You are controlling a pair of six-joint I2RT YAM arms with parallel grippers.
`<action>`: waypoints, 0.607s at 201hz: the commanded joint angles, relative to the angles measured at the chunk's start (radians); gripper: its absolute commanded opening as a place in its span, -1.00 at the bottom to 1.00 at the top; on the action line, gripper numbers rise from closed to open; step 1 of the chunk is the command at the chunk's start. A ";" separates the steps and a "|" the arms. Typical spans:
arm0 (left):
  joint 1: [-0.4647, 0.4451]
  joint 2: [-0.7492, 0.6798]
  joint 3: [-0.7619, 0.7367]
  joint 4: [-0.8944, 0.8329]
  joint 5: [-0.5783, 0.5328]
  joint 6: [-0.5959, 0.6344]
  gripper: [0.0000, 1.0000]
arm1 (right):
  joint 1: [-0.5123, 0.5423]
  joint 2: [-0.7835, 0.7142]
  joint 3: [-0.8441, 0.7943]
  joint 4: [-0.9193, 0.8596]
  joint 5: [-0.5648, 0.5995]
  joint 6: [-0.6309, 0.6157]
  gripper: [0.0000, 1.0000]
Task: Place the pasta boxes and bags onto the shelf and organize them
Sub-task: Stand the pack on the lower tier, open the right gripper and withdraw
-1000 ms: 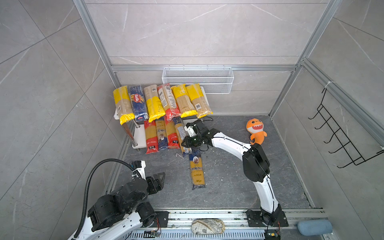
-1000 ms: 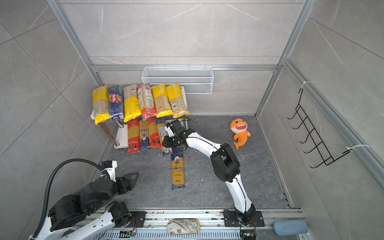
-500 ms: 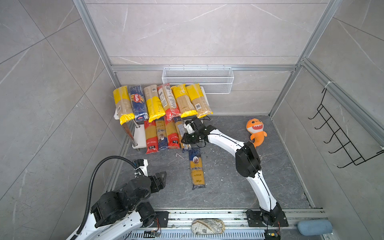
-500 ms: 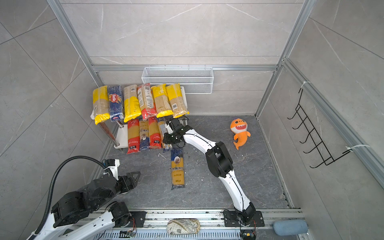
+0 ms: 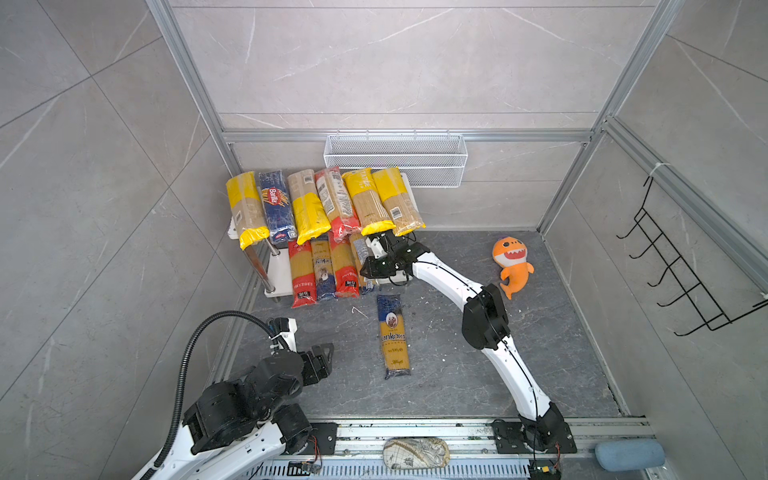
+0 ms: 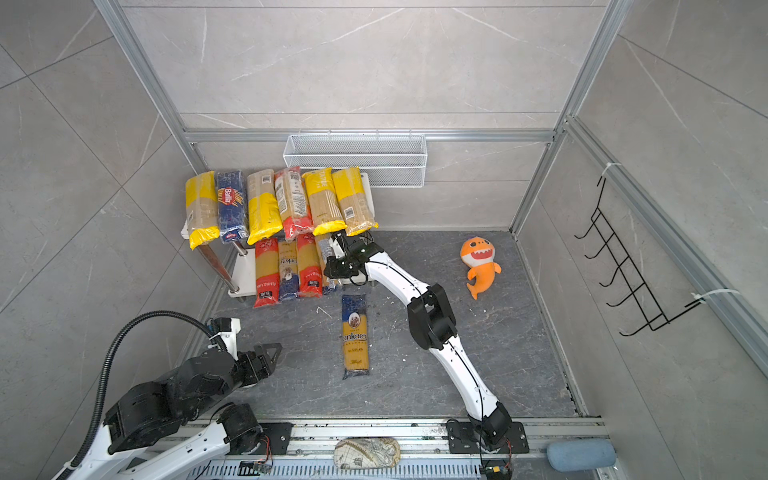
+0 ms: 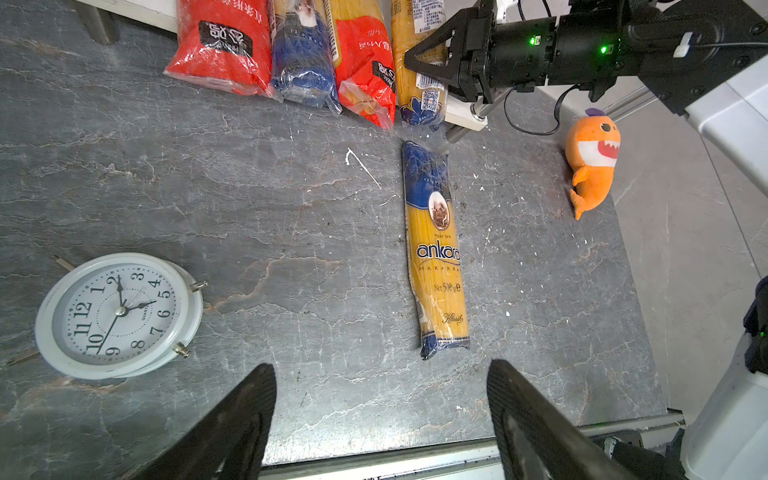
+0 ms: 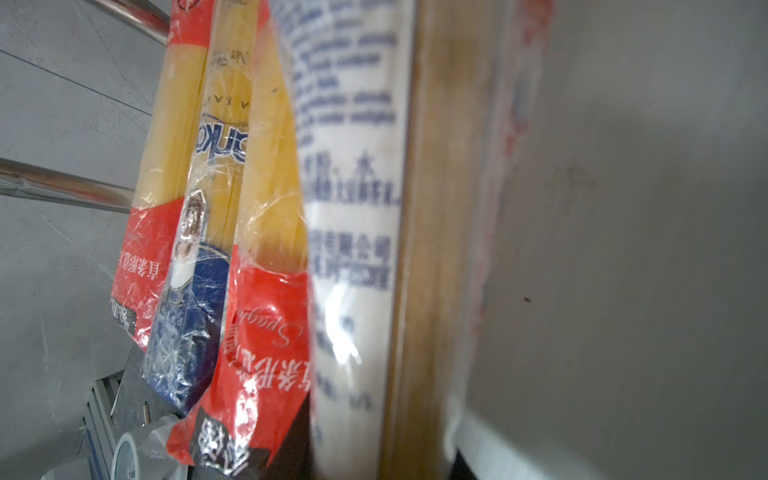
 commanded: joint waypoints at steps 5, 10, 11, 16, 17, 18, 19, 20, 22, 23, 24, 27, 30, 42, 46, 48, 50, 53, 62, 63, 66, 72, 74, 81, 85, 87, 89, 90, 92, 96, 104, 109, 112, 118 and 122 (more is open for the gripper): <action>-0.004 -0.002 0.028 0.022 -0.006 -0.006 0.65 | -0.011 0.006 0.056 0.059 0.007 -0.034 0.03; -0.003 -0.002 0.028 0.021 -0.006 -0.006 0.65 | -0.010 0.006 0.054 0.059 0.007 -0.035 0.05; -0.003 -0.002 0.028 0.021 -0.006 -0.006 0.65 | -0.010 0.006 0.054 0.059 0.008 -0.035 0.06; -0.003 -0.001 0.029 0.021 -0.004 -0.004 0.65 | -0.011 0.006 0.055 0.056 0.006 -0.035 0.10; -0.003 -0.001 0.029 0.021 -0.003 -0.004 0.65 | -0.010 0.006 0.054 0.055 0.006 -0.035 0.11; -0.003 -0.001 0.030 0.021 -0.002 -0.004 0.65 | -0.010 0.006 0.054 0.055 0.006 -0.035 0.12; -0.003 0.000 0.029 0.021 -0.003 -0.005 0.65 | -0.010 0.007 0.053 0.054 0.006 -0.035 0.13; -0.004 0.000 0.028 0.021 -0.003 -0.003 0.65 | -0.009 0.007 0.053 0.054 0.006 -0.035 0.14; -0.003 0.002 0.029 0.021 -0.001 -0.003 0.65 | -0.009 0.007 0.053 0.054 0.007 -0.035 0.16; -0.003 0.002 0.029 0.021 0.000 -0.002 0.65 | -0.009 0.007 0.051 0.054 0.007 -0.035 0.18; -0.003 0.002 0.030 0.021 -0.001 -0.001 0.65 | -0.011 0.007 0.050 0.053 0.008 -0.035 0.18; -0.003 0.003 0.031 0.021 0.002 -0.001 0.65 | -0.011 0.007 0.051 0.051 0.008 -0.035 0.22; -0.003 0.005 0.031 0.020 0.003 0.002 0.65 | -0.009 0.007 0.051 0.051 0.007 -0.035 0.24; -0.003 0.013 0.032 0.023 0.009 0.005 0.65 | -0.009 0.006 0.044 0.050 0.006 -0.035 0.26; -0.003 0.015 0.032 0.023 0.010 0.007 0.65 | -0.010 0.005 0.041 0.050 0.005 -0.034 0.27; -0.003 0.017 0.033 0.023 0.011 0.006 0.65 | -0.011 0.005 0.039 0.050 0.004 -0.034 0.27; -0.003 0.018 0.032 0.023 0.011 0.007 0.65 | -0.010 0.004 0.038 0.051 0.004 -0.034 0.27; -0.003 0.019 0.032 0.023 0.011 0.006 0.65 | -0.009 0.002 0.034 0.051 0.004 -0.034 0.27; -0.003 0.022 0.034 0.027 0.012 0.009 0.65 | -0.009 -0.005 0.022 0.053 0.005 -0.034 0.28; -0.003 0.022 0.034 0.026 0.012 0.010 0.65 | -0.009 -0.006 0.020 0.054 0.005 -0.034 0.28; -0.003 0.022 0.034 0.027 0.012 0.011 0.65 | -0.009 -0.009 0.014 0.056 0.004 -0.034 0.28; -0.003 0.024 0.034 0.028 0.012 0.012 0.65 | -0.009 -0.018 -0.001 0.063 0.003 -0.034 0.28; -0.003 0.023 0.034 0.030 0.012 0.013 0.65 | -0.010 -0.022 -0.005 0.066 0.002 -0.034 0.29; -0.003 0.022 0.034 0.031 0.012 0.012 0.65 | -0.010 -0.033 -0.028 0.079 -0.001 -0.032 0.29; -0.003 0.021 0.034 0.031 0.012 0.012 0.65 | -0.010 -0.040 -0.040 0.086 -0.003 -0.031 0.29; -0.003 0.021 0.034 0.033 0.012 0.014 0.65 | -0.009 -0.043 -0.046 0.091 -0.003 -0.029 0.29; -0.003 0.021 0.034 0.033 0.010 0.014 0.65 | -0.010 -0.046 -0.053 0.094 -0.003 -0.028 0.30; -0.004 0.021 0.034 0.034 0.011 0.014 0.65 | -0.008 -0.048 -0.056 0.096 -0.003 -0.028 0.30; -0.003 0.020 0.034 0.034 0.010 0.013 0.65 | -0.010 -0.051 -0.061 0.100 -0.003 -0.027 0.30; -0.003 0.019 0.034 0.034 0.010 0.013 0.65 | -0.010 -0.056 -0.071 0.105 -0.006 -0.024 0.30; -0.003 0.018 0.033 0.036 0.009 0.014 0.65 | -0.009 -0.065 -0.087 0.116 -0.010 -0.021 0.30; -0.003 0.018 0.032 0.037 0.010 0.015 0.65 | -0.010 -0.070 -0.099 0.122 -0.014 -0.018 0.30; -0.003 0.017 0.031 0.037 0.011 0.015 0.65 | -0.009 -0.073 -0.108 0.126 -0.016 -0.016 0.30; -0.003 0.017 0.030 0.038 0.012 0.016 0.65 | -0.009 -0.082 -0.125 0.137 -0.020 -0.011 0.30; -0.003 0.018 0.030 0.040 0.013 0.015 0.65 | -0.009 -0.087 -0.137 0.144 -0.022 -0.009 0.30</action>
